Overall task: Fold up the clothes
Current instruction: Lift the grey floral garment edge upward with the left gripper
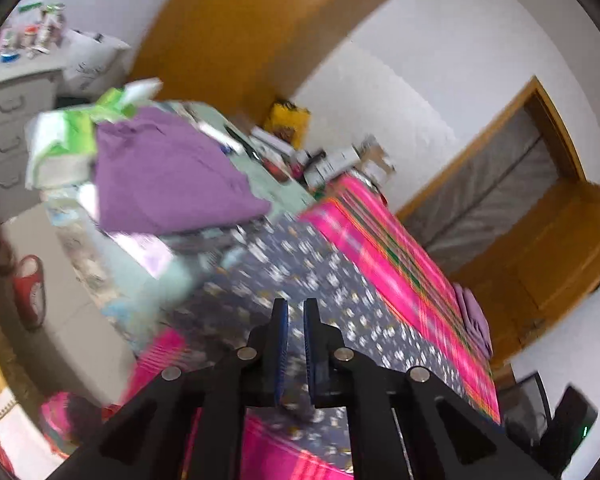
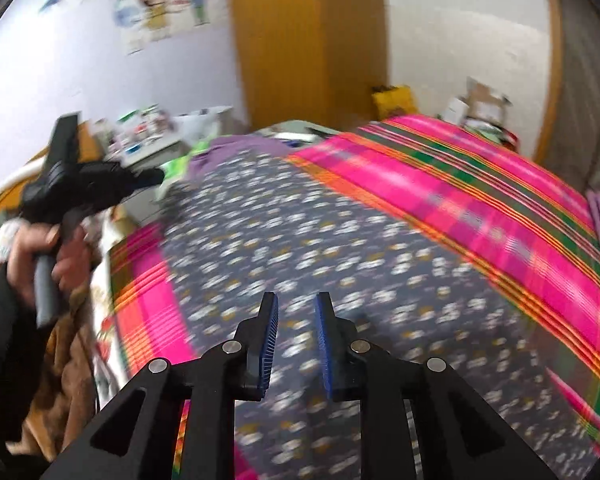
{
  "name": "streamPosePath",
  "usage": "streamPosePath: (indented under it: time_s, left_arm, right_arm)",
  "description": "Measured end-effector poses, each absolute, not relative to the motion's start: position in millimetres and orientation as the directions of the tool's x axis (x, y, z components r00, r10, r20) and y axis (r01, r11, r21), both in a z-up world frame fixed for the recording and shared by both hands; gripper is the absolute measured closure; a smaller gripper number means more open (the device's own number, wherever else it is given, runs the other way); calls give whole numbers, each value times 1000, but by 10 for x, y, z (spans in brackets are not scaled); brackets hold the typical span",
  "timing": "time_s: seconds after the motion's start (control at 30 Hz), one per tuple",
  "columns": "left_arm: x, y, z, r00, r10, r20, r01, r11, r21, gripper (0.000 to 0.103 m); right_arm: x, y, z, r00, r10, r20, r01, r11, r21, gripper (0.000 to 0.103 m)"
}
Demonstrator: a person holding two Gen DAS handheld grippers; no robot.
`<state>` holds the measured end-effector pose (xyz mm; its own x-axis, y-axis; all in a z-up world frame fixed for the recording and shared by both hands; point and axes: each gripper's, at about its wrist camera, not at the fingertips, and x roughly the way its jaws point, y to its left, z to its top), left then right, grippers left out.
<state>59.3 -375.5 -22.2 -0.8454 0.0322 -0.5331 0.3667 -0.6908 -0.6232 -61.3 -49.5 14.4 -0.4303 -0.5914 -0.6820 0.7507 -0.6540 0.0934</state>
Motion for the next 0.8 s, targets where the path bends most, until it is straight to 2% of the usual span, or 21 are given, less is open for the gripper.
streamPosePath:
  time_s: [0.17,0.37,0.53,0.6,0.67,0.8]
  left_arm:
    - [497,-3702,-500,-797,61,-601,409,-678,-611,96]
    - [696,-3804,-538,-813,50,-580,413,-654,-635,98]
    - [889,-3959,-512,-833,3,-553,436,-612,-660,97]
    - [945,-4067,-563,-844,4,-537,441,-564,-698,91]
    - [962,-4139,-614,-850,15,-526,443,-519,-731,78]
    - [998,-4206,-693,-865,20,-501,441,-448,-778,71]
  right_arm:
    - [-1032,-530,77,-421,-551,-721,681,-717,150,83]
    - [-1449,-643,-178,-390,-477,-788,597,-782,179,84]
    - [-1317,-560,-104,-376,-541,-752,613,-754,236,81]
    - [-1201,-532,-51,-379,-561,-736,632,-738,237,81]
    - [-1076,-507,-26,-379,-572,-727,648,-725,234,81]
    - [-938,-485,-45,-350,-589,-729,668,-702,247,81]
